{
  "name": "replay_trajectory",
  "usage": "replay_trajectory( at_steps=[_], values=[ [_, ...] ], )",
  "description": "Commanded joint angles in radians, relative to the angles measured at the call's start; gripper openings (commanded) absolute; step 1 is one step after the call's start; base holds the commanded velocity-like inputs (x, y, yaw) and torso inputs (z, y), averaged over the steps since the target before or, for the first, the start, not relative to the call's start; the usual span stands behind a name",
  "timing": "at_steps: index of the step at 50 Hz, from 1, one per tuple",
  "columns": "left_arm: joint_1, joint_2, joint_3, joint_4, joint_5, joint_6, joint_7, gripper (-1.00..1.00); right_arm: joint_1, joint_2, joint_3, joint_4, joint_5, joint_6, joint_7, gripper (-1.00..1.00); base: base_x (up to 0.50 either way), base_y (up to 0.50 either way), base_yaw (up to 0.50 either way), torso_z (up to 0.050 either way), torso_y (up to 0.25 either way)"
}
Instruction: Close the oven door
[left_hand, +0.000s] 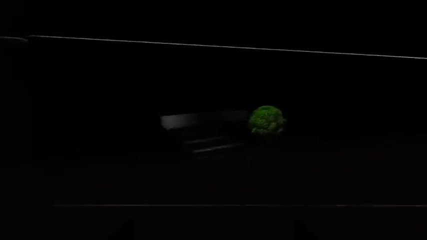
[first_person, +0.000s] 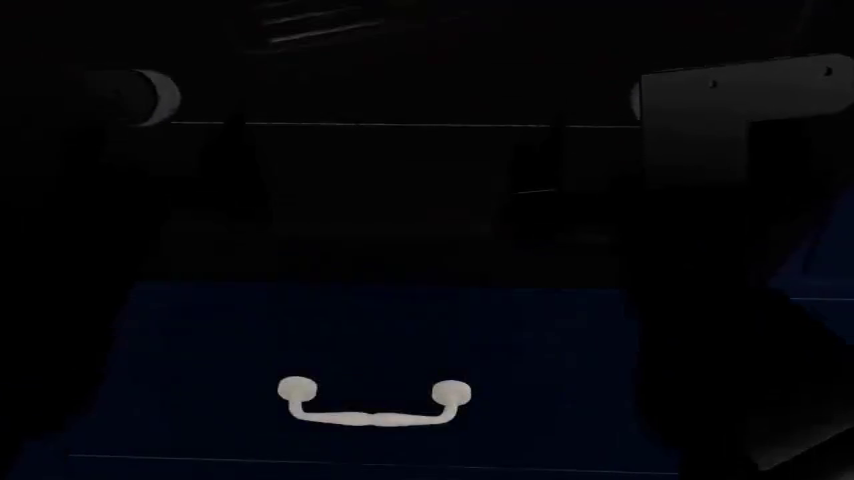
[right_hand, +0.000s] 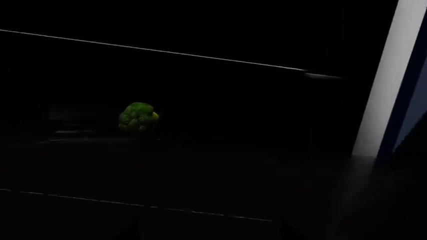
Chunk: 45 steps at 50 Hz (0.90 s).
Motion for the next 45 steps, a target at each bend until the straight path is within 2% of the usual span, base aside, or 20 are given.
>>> replay_trajectory(
  at_steps=[1, 7, 16, 22, 24, 28, 34, 41, 45],
  values=[
    [-0.152, 0.087, 0.065, -0.315, 0.118, 0.126, 0.086, 1.00, 0.151, -0.021, -0.110, 0.296, -0.167, -0.164, -0.145, 1.00, 0.00, 0.00, 0.00, 0.000, 0.000],
    [-0.207, 0.143, 0.087, -0.501, 0.161, 0.206, 0.129, 1.00, 0.201, -0.061, -0.128, 0.499, -0.211, -0.283, -0.224, 1.00, 0.00, 0.00, 0.00, 0.000, 0.000],
    [-0.257, 0.208, 0.124, -0.666, 0.201, 0.299, 0.181, 1.00, 0.288, -0.114, -0.150, 0.787, -0.282, -0.451, -0.305, 1.00, 0.00, 0.00, 0.00, 0.000, 0.000],
    [-0.329, 0.262, 0.141, -0.909, 0.244, 0.449, 0.239, 1.00, 0.367, -0.173, -0.184, 1.054, -0.354, -0.630, -0.366, 1.00, 0.00, 0.00, 0.00, 0.000, 0.000],
    [-0.343, 0.269, 0.159, -0.937, 0.247, 0.464, 0.244, 1.00, 0.395, -0.188, -0.187, 1.122, -0.364, -0.665, -0.377, 1.00, 0.00, 0.00, 0.00, 0.000, 0.000],
    [-0.397, 0.279, 0.232, -1.036, 0.161, 0.519, 0.237, 1.00, 0.444, -0.221, -0.186, 1.276, -0.381, -0.750, -0.397, 1.00, 0.00, 0.00, 0.00, 0.000, 0.000],
    [-0.467, 0.280, 0.441, -1.161, -0.033, 0.625, 0.216, 1.00, 0.504, -0.269, -0.183, 1.490, -0.397, -0.875, -0.417, 1.00, 0.04, 0.00, 0.01, 0.003, 0.000],
    [-0.516, 0.280, 0.638, -1.225, -0.222, 0.697, 0.199, 1.00, 0.507, -0.262, -0.160, 1.507, -0.415, -0.883, -0.412, 1.00, 0.10, 0.00, 0.03, 0.005, 0.000],
    [-0.485, 0.236, 0.648, -1.105, -0.242, 0.675, 0.161, 1.00, 0.478, -0.254, -0.157, 1.449, -0.414, -0.866, -0.423, 1.00, 0.11, 0.00, 0.03, 0.008, 0.000]
  ],
)
